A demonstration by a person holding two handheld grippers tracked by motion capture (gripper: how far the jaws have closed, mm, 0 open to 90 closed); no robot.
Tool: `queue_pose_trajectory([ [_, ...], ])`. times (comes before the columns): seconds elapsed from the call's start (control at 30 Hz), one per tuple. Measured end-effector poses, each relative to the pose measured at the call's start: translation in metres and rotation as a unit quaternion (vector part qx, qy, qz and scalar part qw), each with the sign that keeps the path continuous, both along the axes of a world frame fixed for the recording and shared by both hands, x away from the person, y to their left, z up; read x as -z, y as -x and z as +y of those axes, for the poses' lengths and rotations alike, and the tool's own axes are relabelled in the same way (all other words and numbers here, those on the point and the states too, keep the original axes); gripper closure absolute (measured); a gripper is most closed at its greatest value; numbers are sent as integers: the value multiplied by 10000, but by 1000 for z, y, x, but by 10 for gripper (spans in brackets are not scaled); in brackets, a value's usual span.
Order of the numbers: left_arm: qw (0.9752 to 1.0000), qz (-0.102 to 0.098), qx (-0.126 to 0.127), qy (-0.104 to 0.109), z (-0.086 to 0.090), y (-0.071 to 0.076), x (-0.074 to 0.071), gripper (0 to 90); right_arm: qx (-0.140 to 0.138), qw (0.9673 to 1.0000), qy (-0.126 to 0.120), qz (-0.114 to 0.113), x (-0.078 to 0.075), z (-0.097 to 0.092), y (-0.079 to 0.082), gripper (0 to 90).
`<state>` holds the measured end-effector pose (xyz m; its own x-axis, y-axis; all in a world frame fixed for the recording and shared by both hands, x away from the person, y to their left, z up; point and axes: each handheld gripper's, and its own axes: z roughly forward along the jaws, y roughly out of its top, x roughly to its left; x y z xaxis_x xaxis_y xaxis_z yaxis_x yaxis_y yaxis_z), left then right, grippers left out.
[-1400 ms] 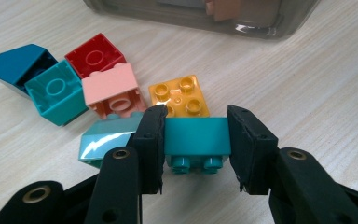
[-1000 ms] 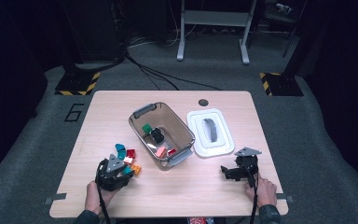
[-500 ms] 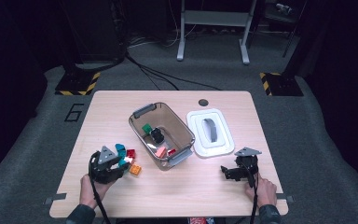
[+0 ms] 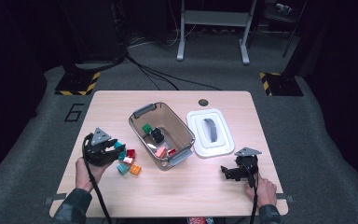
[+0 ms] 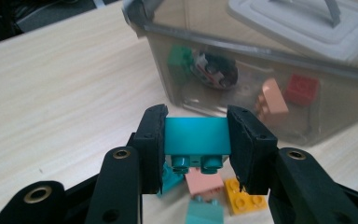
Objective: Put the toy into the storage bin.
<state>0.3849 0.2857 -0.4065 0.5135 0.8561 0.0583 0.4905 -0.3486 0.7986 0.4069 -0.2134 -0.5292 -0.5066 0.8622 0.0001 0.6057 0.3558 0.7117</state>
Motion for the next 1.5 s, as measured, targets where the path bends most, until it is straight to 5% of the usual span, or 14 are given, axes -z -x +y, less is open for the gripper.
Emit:
queue_pose_trajectory([
  [0.23, 9999, -135, -46, -9, 1, -18, -25, 588, 1, 10000, -1, 0, 0, 0, 0, 0],
  [0.67, 9995, -291, -50, -56, -11, -46, -44, 588, -2, 10000, 1, 0, 0, 0, 0, 0],
  [1.0, 9993, -367, -25, -36, -23, -67, -47, 587, -3, 10000, 1, 0, 0, 0, 0, 0],
  [1.5, 9996, -38, 151, -225, -42, -97, -35, 587, -6, 10000, -5, -3, 0, 0, 0, 0],
])
